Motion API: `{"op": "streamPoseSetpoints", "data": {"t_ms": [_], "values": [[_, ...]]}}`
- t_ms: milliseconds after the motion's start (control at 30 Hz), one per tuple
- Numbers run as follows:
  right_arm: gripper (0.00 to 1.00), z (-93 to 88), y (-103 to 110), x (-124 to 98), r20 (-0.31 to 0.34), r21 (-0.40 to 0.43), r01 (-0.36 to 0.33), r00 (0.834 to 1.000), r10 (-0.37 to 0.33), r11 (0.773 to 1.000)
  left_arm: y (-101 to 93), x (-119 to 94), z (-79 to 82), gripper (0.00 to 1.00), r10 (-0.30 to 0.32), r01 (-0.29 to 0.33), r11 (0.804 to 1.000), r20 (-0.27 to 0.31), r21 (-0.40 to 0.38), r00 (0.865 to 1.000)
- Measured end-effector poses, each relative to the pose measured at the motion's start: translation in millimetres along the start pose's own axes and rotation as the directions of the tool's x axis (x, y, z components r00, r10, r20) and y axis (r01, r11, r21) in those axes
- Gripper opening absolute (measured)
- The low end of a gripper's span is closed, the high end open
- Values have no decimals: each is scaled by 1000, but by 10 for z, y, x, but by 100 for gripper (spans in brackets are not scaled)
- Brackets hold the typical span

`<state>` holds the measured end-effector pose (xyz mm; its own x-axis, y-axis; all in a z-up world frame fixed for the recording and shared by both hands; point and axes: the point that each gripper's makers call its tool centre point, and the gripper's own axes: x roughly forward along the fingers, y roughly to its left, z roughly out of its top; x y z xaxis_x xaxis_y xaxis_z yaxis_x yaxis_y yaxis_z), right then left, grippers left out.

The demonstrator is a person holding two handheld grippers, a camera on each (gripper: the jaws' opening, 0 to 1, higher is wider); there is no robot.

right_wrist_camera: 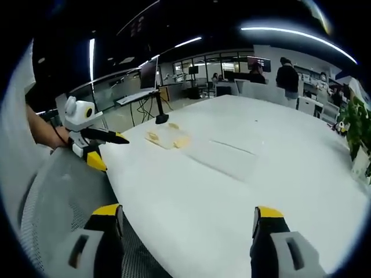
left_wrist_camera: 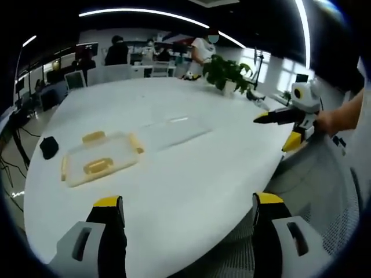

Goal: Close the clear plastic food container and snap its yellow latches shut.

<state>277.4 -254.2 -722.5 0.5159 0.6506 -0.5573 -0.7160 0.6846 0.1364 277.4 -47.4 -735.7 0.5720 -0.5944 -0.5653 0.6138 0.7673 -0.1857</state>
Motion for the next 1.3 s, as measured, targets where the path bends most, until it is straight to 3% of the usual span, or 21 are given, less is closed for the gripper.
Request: {"op": "streamPoseSetpoints", "data": {"t_ms": [67, 100, 233, 567, 1100, 1300], "values": [[92, 11, -9, 25, 2, -1, -5, 1000, 5, 1000, -68, 13, 27, 87, -75, 76, 997, 18, -26, 997], [92, 13, -5, 35, -2, -6, -8, 1000, 8, 1000, -53, 10, 22, 86, -82, 82, 996, 13, -33, 997], [85, 66, 6, 72, -23, -52, -24, 999, 22, 998, 23, 15, 31, 88, -75, 75, 997, 4, 15, 997], [87, 347, -40, 286, -12, -73, -39, 999, 38, 997, 313, -15, 116, 86, -59, 59, 996, -3, 63, 998], [83, 661, 130, 758, -60, -146, -146, 989, 138, 978, 796, -30, 102, 84, -28, 30, 997, -38, 66, 999], [84, 740, 160, 901, -57, -157, -148, 988, 141, 976, 848, 9, 165, 84, -22, 24, 997, -25, 71, 999]]}}
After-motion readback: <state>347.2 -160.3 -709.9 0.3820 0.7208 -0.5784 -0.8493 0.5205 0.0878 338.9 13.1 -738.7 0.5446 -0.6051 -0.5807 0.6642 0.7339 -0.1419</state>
